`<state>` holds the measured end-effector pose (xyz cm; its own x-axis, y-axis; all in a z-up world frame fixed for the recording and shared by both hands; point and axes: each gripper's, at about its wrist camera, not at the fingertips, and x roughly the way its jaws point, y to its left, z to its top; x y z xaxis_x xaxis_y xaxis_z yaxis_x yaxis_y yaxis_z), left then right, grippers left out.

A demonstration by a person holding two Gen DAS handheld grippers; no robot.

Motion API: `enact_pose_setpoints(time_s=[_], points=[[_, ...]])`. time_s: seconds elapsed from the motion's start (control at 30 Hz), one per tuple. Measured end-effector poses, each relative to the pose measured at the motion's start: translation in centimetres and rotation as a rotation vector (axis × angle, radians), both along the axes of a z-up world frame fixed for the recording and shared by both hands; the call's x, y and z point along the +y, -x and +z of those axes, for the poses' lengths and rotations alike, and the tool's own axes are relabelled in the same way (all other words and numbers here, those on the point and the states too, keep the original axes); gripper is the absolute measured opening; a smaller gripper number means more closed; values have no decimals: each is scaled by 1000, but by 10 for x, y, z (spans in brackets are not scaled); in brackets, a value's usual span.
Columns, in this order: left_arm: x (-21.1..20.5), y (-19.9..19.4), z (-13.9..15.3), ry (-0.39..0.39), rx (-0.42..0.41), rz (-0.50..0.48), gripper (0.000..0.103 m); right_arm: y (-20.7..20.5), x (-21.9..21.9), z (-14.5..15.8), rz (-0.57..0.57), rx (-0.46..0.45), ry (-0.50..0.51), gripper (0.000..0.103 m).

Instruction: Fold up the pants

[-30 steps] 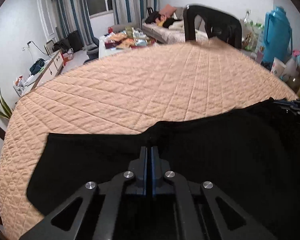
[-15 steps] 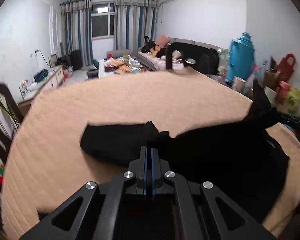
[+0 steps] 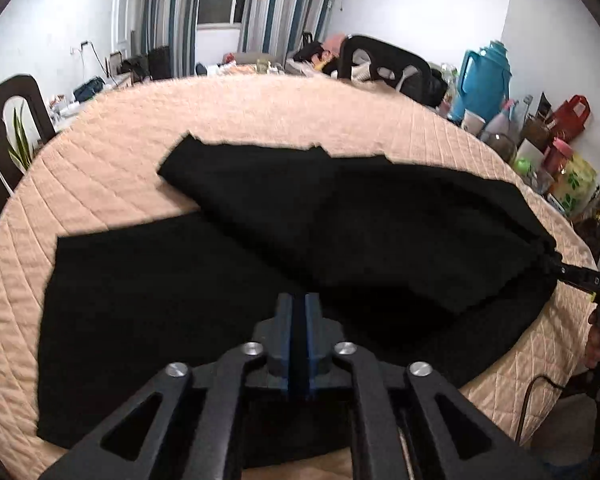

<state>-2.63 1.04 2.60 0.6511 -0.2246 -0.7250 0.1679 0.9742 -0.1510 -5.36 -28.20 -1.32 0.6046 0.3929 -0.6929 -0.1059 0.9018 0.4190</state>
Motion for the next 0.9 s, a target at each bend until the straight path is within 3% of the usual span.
enact_pose_setpoints(time_s=[0.03,0.07,0.23,0.37,0.5,0.7,0.77,0.83,0.9], points=[[-1,-5,3,-9,-12,9,27,0,-3,1,-15,-7,4,30],[-2,-12,6,-20,-24,21,30,1,-8,1,-32,-14,0,38],[-20,-47,15,-45,-50,23,52,1,-35,-3,-137,-17,-100,40],[-37,-74,17,-78,-58,-18,56,7,-49,-2,-221,-20,-101,43],[-53,-104,8,-115,-31,-34,57,4,-63,-11,-254,2,-174,43],[-73,-139,-12,-227,22,-24,58,-3,-70,-10,-298,-25,-222,43],[-73,-141,-14,-240,9,-18,55,-4,-75,-12,-313,-24,-254,43],[-73,-138,-13,-251,-2,-23,27,-4,-80,-15,-330,-22,-262,43],[-72,-132,-11,-253,-7,-24,12,-3,-86,-16,-336,-27,-264,43]])
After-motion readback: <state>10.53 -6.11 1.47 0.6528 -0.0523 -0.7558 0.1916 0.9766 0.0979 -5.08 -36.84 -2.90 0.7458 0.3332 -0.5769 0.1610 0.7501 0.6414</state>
